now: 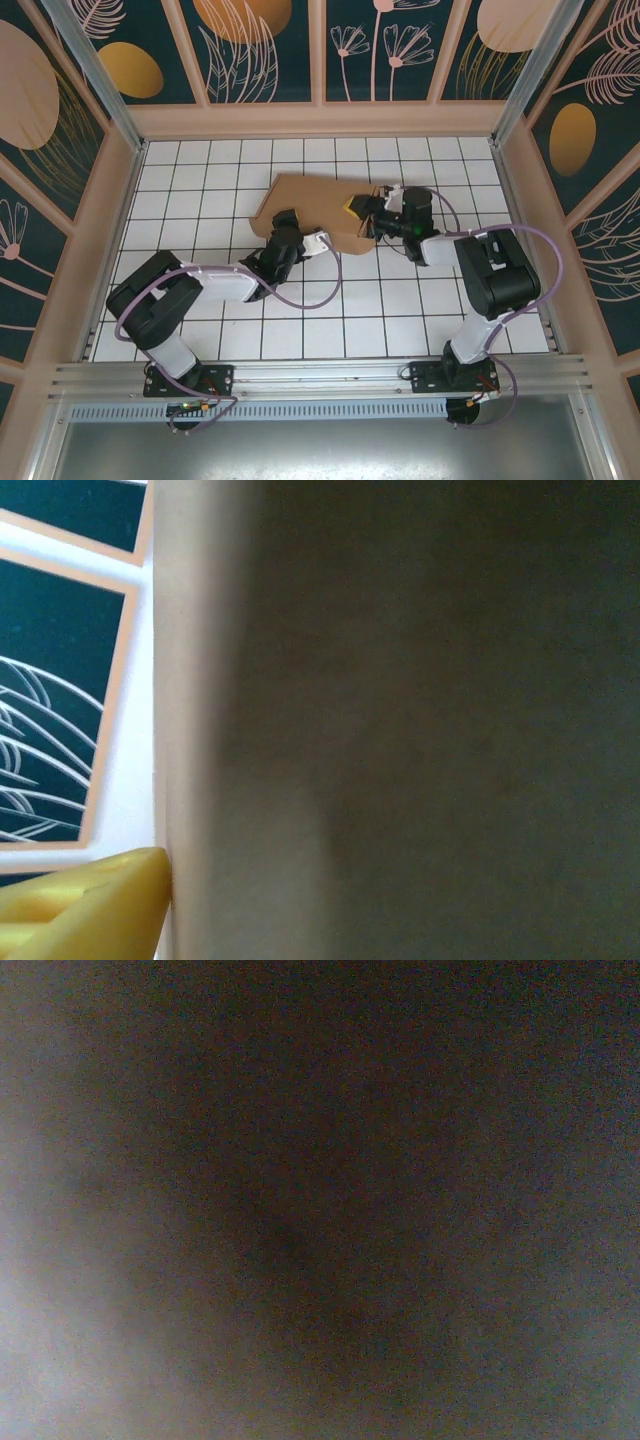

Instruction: Fold the paper box

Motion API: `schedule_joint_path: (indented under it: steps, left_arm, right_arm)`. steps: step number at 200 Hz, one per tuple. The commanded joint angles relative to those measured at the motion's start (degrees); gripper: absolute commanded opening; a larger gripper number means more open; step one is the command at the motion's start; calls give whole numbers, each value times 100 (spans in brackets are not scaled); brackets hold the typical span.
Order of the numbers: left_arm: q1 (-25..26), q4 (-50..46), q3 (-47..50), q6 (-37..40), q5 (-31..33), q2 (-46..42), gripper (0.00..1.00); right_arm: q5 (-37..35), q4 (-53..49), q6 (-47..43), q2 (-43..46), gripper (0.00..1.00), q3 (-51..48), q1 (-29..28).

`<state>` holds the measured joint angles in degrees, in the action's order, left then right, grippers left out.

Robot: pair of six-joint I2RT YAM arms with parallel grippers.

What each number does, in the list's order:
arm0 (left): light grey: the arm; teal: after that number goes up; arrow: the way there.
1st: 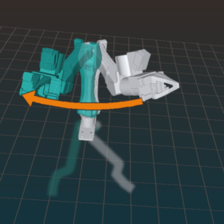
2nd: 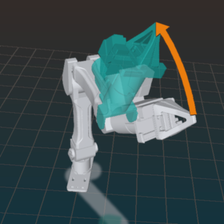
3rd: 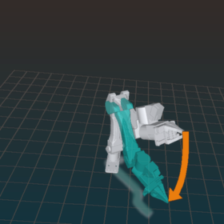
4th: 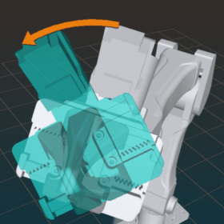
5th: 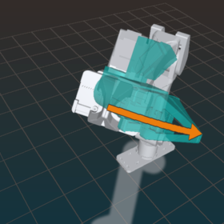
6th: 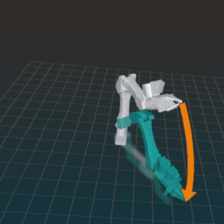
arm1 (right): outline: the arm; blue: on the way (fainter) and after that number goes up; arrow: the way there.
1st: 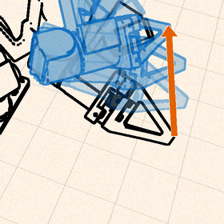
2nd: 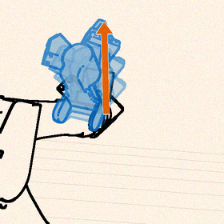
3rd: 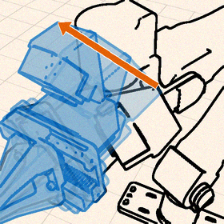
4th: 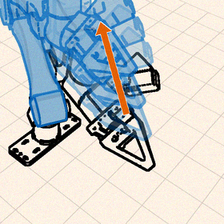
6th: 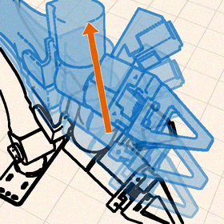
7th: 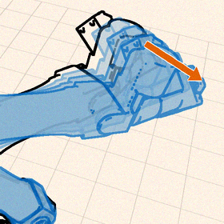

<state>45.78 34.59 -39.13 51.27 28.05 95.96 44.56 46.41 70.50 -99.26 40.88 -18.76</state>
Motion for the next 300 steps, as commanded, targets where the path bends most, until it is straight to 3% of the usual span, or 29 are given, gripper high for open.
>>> schedule_joint_path:
  steps: [1,32,54,83,124,171,200,251,300]
  left_arm:
    - [55,671,142,558,357,183,78]
    - [95,1649,196,1109,887,434,77]
    - [104,2289,178,1575,1224,481,70]
    - [110,1935,99,1607,1244,260,56]
    - [127,78,-75,1003,1045,-649,37]
    - [128,-2677,-860,197,803,-1304,36]
    - [135,-4217,-1499,-446,511,-1400,37]
    - [165,-6940,-2480,-1234,-30,-1146,38]
    - [183,-7961,-3056,-1654,-113,-960,38]
  right_arm:
    - [703,938,613,294,42,-114,-145]
    - [660,1077,906,300,43,-206,-176]
    - [615,1188,1097,296,47,-312,-174]
    - [610,897,850,426,55,-369,-179]
    - [349,431,527,782,72,-596,-1]
    - [-219,-1174,-766,1322,89,-537,58]
    - [-468,-1181,-1000,1888,89,-919,194]
    - [-1085,-2681,-2143,3074,87,-1189,396]
    - [-1558,-3685,-2873,3812,84,-1484,667]
